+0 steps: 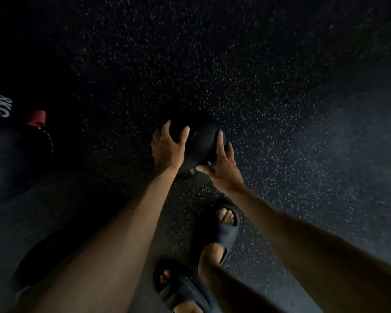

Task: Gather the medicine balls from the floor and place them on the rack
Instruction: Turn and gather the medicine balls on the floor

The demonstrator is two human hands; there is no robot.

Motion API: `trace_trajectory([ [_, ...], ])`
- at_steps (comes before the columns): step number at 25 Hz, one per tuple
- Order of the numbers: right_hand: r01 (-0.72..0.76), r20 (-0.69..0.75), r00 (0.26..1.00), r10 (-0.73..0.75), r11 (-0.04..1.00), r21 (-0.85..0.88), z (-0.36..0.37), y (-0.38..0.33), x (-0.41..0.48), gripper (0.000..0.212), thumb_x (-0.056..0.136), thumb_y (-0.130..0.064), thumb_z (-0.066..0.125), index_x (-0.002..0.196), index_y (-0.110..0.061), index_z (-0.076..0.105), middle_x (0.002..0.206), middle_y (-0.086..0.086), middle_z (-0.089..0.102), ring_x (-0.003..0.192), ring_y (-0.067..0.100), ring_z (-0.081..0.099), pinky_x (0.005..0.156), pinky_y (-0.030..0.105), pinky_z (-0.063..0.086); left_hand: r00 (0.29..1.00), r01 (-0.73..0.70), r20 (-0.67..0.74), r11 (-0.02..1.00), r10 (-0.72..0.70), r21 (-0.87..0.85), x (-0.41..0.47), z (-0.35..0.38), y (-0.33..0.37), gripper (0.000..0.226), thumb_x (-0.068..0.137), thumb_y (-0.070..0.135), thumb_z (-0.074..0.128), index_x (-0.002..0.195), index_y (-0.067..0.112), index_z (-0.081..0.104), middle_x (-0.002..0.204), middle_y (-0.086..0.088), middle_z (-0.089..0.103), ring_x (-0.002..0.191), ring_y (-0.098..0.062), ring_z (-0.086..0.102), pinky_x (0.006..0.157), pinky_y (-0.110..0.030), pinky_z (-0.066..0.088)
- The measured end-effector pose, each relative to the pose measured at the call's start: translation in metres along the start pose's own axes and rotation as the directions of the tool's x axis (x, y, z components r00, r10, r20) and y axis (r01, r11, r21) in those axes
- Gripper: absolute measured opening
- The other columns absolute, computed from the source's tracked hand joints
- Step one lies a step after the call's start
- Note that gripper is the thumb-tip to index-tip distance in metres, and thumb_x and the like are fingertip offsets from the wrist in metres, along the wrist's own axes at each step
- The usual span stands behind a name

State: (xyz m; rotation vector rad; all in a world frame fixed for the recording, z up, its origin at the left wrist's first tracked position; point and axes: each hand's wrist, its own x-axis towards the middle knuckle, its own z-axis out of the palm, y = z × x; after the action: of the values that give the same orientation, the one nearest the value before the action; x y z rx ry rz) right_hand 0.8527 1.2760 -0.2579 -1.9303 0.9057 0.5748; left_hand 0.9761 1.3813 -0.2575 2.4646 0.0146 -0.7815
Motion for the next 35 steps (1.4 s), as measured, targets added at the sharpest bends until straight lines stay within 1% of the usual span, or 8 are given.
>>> trace_trajectory([
  [6,-0.094,-0.02,0.995,0.095,0.995,0.045,-0.045,-0.041,0.066,0.109,0.079,-0.063,0.068,0.159,-0.032,0.002,0.146,0.018,0.042,0.135,0.04,0.041,0.109,0.053,0.04,0.933,-0.354,0.188,0.878,0.307,0.323,-0.022,-0.023,-0.02,0.116,0.08,0.055,0.072,0.157,0.031,-0.011,0.163,-0.023,0.004,0.149,-0.039,0.016,0.116,-0.057,0.03],
  [10,-0.171,-0.021,0.985,0.172,0.984,0.038,-0.068,-0.068,0.113,0.106,0.065,-0.089,0.045,0.149,-0.026,0.035,0.139,0.015,0.053,0.129,0.041,0.048,0.105,0.052,0.043,0.925,-0.379,0.228,0.735,0.303,0.563,0.03,-0.04,0.007,0.126,0.071,0.069,0.067,0.157,0.025,-0.014,0.158,-0.028,0.018,0.143,-0.042,0.031,0.107,-0.056,0.043],
  [13,-0.153,-0.098,0.982,0.161,0.984,0.087,-0.079,-0.093,0.13,0.096,0.074,-0.088,0.028,0.143,-0.023,0.043,0.136,0.015,0.055,0.126,0.038,0.052,0.103,0.051,0.045,0.931,-0.307,0.331,0.825,0.156,0.474,0.086,-0.055,0.039,0.118,0.073,0.068,0.067,0.157,0.034,-0.007,0.153,-0.024,0.028,0.135,-0.041,0.04,0.105,-0.053,0.044],
  [17,0.143,-0.163,0.977,-0.137,0.989,0.026,-0.069,-0.088,0.105,0.085,0.092,-0.07,0.04,0.158,-0.026,0.01,0.163,0.011,0.013,0.149,0.033,0.019,0.116,0.05,0.031,0.923,-0.158,0.378,0.97,0.077,0.188,0.153,-0.079,0.074,0.104,0.072,0.056,0.079,0.156,0.032,0.024,0.157,-0.007,0.036,0.142,-0.027,0.037,0.114,-0.036,0.033],
  [22,0.182,-0.173,0.965,-0.195,0.979,-0.087,-0.073,-0.106,0.137,0.103,0.085,-0.065,0.059,0.157,-0.036,-0.007,0.167,0.007,-0.008,0.154,0.03,0.001,0.118,0.056,0.028,0.986,-0.02,0.166,0.997,0.008,0.073,0.215,-0.09,0.111,0.061,0.091,0.059,0.057,0.141,0.025,0.053,0.146,-0.004,0.052,0.13,-0.025,0.052,0.104,-0.035,0.043],
  [26,0.068,-0.214,0.973,-0.088,0.993,-0.098,-0.101,-0.15,0.185,0.095,0.086,-0.07,0.053,0.158,-0.037,0.001,0.167,0.004,0.005,0.15,0.033,0.017,0.112,0.055,0.033,0.984,-0.111,0.138,0.994,0.113,-0.025,0.207,-0.087,0.104,0.062,0.101,0.052,0.04,0.153,0.02,0.033,0.155,-0.009,0.039,0.139,-0.025,0.041,0.11,-0.031,0.033],
  [30,-0.065,-0.212,0.975,0.06,0.998,-0.018,-0.125,-0.177,0.235,0.092,0.084,-0.079,0.044,0.157,-0.032,0.016,0.161,0.009,0.027,0.143,0.035,0.034,0.111,0.055,0.036,0.929,-0.298,0.248,0.952,0.274,0.065,0.188,-0.089,0.09,0.102,0.084,0.064,0.062,0.158,0.033,-0.002,0.163,-0.022,0.008,0.149,-0.037,0.016,0.119,-0.048,0.022],
  [35,-0.168,-0.242,0.949,0.2,0.974,0.15,-0.155,-0.218,0.275,0.084,0.085,-0.078,0.039,0.149,-0.023,0.037,0.143,0.013,0.049,0.132,0.036,0.046,0.109,0.051,0.04,0.924,-0.271,0.33,0.941,0.195,0.202,0.246,-0.096,0.143,0.108,0.081,0.066,0.062,0.156,0.039,-0.011,0.159,-0.026,0.008,0.142,-0.047,0.027,0.108,-0.058,0.039],
])
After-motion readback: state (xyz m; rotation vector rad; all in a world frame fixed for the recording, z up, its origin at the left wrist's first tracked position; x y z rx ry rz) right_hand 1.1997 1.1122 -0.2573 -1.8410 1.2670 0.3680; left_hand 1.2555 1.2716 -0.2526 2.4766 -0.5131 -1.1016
